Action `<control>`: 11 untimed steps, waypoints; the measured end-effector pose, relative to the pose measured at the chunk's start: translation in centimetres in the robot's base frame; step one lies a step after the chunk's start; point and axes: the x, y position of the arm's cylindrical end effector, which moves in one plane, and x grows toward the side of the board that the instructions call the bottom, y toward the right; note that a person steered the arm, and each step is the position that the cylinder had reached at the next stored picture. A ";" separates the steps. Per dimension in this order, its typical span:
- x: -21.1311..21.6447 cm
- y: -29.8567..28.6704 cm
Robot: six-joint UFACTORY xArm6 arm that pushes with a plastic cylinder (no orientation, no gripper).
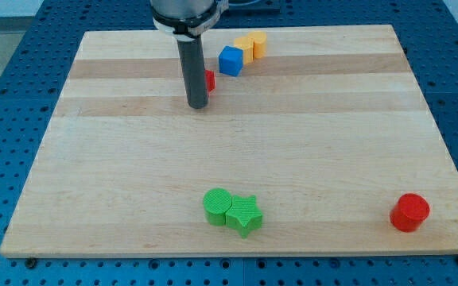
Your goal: Place the red star into the blue triangle
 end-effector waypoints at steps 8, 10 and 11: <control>-9.5 -2.6; -9.0 -5.9; -5.2 -6.5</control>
